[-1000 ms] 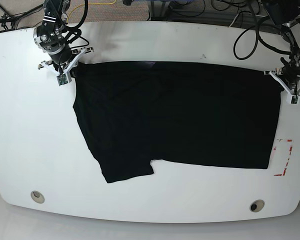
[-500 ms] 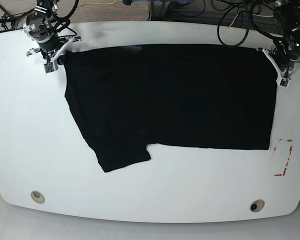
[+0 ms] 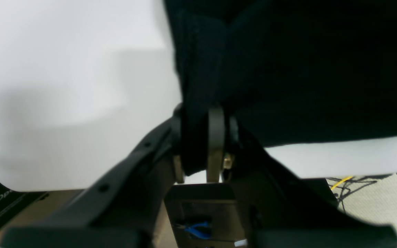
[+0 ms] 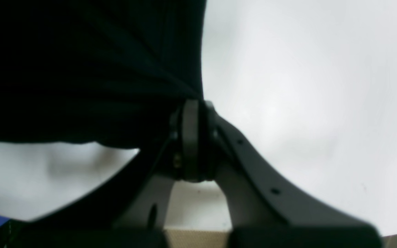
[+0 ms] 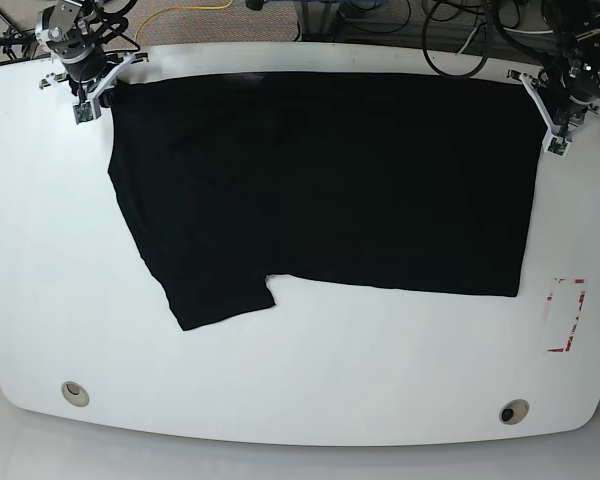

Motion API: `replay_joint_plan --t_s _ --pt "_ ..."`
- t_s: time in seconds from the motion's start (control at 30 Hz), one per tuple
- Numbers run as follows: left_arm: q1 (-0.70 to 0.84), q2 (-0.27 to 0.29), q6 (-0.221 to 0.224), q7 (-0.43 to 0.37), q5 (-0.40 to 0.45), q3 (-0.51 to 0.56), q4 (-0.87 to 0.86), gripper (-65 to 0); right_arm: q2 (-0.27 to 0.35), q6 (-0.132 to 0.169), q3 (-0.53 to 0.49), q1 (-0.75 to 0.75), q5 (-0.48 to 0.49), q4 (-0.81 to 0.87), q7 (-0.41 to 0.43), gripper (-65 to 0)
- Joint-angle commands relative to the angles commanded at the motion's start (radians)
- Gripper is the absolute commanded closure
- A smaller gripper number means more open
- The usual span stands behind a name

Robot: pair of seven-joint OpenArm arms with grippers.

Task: Fold the T-shirt properly
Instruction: 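Drag the shirt with both grippers toward the robot to straighten it, then open both grippers and move them onto the shirt body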

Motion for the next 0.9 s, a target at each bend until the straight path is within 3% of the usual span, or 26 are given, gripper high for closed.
replay_joint_plan --t_s 0.13,0.4,0.47,0.7,0.8,0.9 --pt "0.009 0.000 0.000 0.000 0.000 0.000 0.000 -11.4 -0.011 0.000 -0.002 0.000 0.000 0.002 -0.002 -0.6" --pt "0.032 0.000 0.000 0.000 0.000 0.000 0.005 -31.7 -0.028 0.000 -0.002 -0.002 -0.006 0.005 -0.003 -2.7" --pt "0.032 0.002 0.000 0.000 -0.002 0.000 0.008 -33.9 -0.029 0.000 -0.002 -0.002 -0.003 0.006 -0.003 -7.9" --pt "0.032 0.003 0.000 0.000 -0.009 -0.002 0.066 -34.9 -0.055 0.000 0.002 -0.002 0.044 0.080 0.002 -40.4" --pt "0.032 0.005 0.000 0.000 -0.009 -0.002 0.115 -34.9 -0.057 0.000 0.000 -0.002 0.071 0.129 -0.003 -47.9" --pt "0.032 0.005 0.000 0.000 -0.011 0.000 0.137 -34.9 -0.060 0.000 0.000 -0.002 0.092 0.169 -0.003 -49.8"
